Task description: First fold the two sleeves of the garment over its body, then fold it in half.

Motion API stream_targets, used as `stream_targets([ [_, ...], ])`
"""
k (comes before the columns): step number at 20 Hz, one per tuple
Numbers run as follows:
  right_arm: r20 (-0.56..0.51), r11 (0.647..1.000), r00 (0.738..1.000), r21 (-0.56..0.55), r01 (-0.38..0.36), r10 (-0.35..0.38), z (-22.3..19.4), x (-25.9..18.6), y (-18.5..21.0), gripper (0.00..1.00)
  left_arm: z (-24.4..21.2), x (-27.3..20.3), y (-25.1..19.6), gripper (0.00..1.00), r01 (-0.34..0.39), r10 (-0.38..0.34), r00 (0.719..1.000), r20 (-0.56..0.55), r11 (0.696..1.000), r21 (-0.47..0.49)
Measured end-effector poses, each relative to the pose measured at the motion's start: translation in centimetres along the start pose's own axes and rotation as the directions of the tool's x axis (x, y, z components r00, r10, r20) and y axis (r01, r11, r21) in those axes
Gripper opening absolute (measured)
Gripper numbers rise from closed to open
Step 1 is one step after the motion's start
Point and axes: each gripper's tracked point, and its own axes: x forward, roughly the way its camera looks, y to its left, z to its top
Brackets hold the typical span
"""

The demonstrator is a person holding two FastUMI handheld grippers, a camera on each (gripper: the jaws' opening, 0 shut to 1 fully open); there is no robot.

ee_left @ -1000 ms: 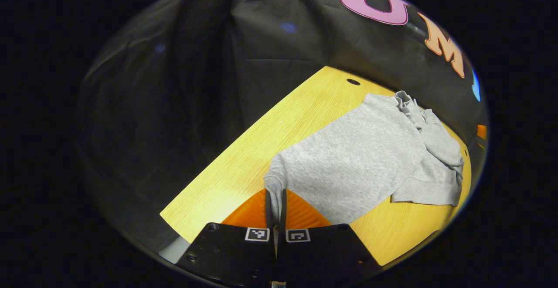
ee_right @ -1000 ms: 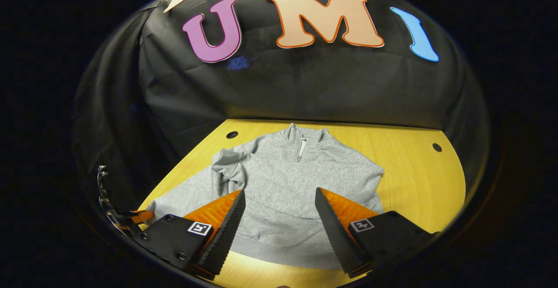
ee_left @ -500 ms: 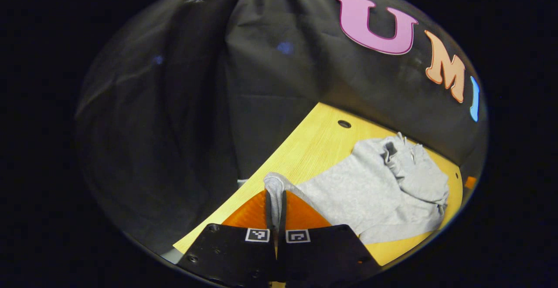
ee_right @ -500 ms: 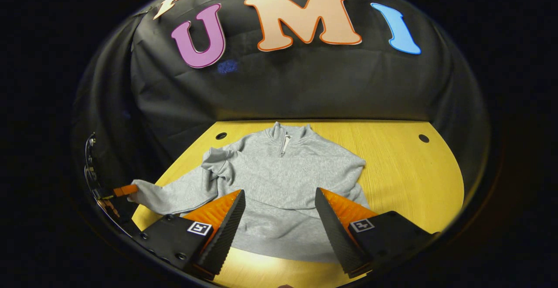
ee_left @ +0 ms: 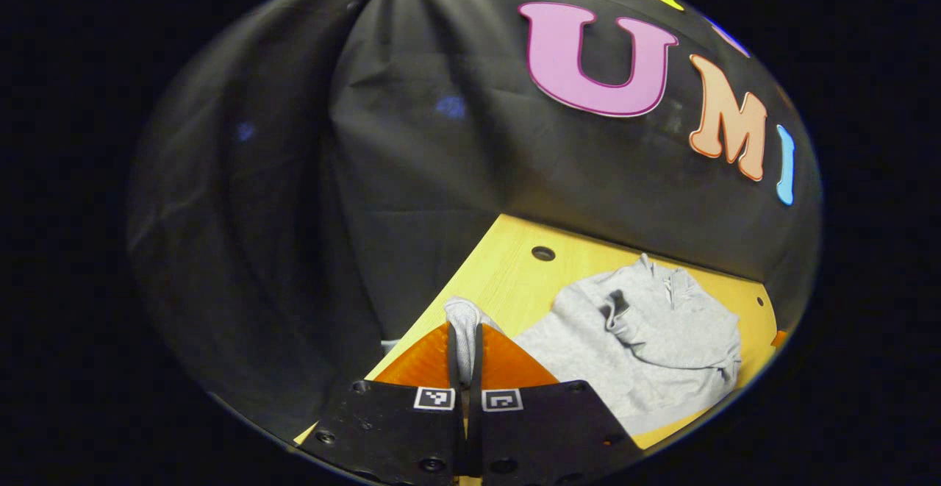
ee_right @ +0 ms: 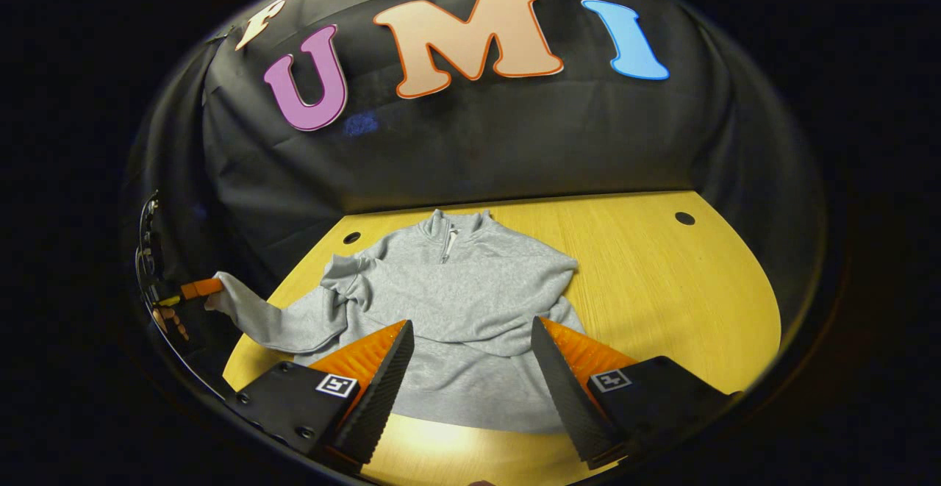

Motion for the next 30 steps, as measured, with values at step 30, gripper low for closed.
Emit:
stream_targets([
  [30,-0.009,0.956,0.971,0.170,0.238,-0.240,-4.0,-11.2,-17.4,0.99,6.1,2.7,-36.3,0.00,0.437,-0.453,0.891,0.023,0.870,0.227],
])
